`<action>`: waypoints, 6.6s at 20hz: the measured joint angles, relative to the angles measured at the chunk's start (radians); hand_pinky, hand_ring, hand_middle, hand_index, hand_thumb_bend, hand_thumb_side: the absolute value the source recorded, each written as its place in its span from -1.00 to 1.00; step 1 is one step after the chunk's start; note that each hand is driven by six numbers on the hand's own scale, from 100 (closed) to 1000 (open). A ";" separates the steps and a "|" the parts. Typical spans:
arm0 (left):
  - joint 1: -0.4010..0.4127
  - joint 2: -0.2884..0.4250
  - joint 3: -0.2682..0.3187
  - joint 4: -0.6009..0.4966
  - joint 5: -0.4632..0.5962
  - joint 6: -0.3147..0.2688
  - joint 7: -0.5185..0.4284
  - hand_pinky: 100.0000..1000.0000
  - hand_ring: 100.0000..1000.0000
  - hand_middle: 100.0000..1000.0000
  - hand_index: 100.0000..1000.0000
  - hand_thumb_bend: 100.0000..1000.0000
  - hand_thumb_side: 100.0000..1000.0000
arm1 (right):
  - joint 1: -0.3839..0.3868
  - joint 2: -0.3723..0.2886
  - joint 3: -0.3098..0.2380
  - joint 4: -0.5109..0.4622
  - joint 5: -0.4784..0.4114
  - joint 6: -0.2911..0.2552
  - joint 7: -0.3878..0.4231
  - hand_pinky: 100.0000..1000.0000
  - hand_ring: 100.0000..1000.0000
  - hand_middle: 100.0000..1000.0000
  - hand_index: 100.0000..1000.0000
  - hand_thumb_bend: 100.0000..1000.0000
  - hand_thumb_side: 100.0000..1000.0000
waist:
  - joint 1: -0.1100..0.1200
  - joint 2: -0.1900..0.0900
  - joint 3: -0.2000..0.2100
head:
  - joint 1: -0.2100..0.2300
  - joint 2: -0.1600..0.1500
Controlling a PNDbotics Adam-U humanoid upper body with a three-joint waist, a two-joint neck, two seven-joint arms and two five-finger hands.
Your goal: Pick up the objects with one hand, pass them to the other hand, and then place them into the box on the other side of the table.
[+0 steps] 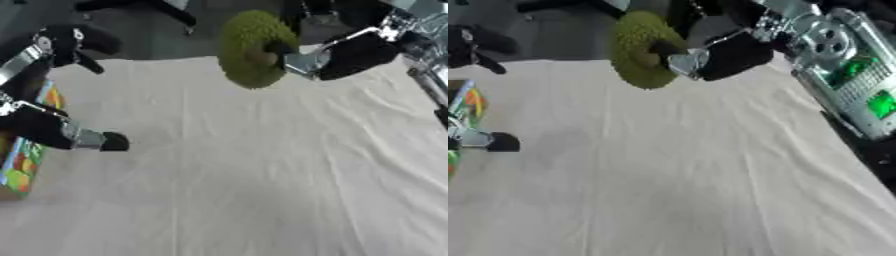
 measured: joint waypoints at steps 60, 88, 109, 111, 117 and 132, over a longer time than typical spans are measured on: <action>-0.029 -0.201 -0.066 -0.012 -0.478 -0.227 0.267 0.40 0.57 0.47 0.59 0.92 -0.97 | -0.114 0.125 0.122 0.000 0.025 0.175 0.048 0.22 -0.04 -0.45 -0.24 -0.65 -1.00 | -0.015 -0.007 -0.011 | 0.018 0.026; -0.033 -0.271 -0.075 0.045 -0.504 -0.215 0.436 0.11 0.29 0.03 0.27 -0.32 -0.86 | -0.139 0.148 0.133 0.000 0.028 0.197 0.065 0.21 -0.03 -0.46 -0.24 -0.65 -1.00 | -0.019 -0.007 -0.014 | 0.018 0.027; -0.034 -0.271 -0.086 0.056 -0.472 -0.248 0.433 -0.05 0.08 -0.20 -0.13 -0.52 -0.92 | -0.139 0.148 0.132 0.000 0.028 0.221 0.051 0.22 0.00 -0.34 -0.10 -0.52 -1.00 | -0.019 -0.008 -0.012 | 0.018 0.027; -0.034 -0.271 -0.086 0.057 -0.465 -0.248 0.433 -0.06 0.07 -0.21 -0.14 -0.51 -0.93 | -0.139 0.148 0.132 0.000 0.028 0.227 0.044 0.22 0.02 -0.31 -0.07 -0.46 -1.00 | -0.019 -0.008 -0.012 | 0.019 0.027; -0.034 -0.271 -0.086 0.062 -0.455 -0.246 0.435 -0.06 0.07 -0.22 -0.15 -0.50 -0.95 | -0.139 0.148 0.132 -0.001 0.038 0.241 0.037 0.24 0.07 -0.19 0.08 -0.30 -1.00 | -0.019 -0.008 -0.013 | 0.022 0.027; -0.032 -0.271 -0.086 0.063 -0.445 -0.244 0.440 -0.07 0.05 -0.24 -0.16 -0.48 -0.96 | -0.137 0.148 0.123 -0.006 0.065 0.258 0.037 0.26 0.16 -0.08 0.24 -0.23 -0.91 | -0.019 -0.014 -0.017 | 0.026 0.027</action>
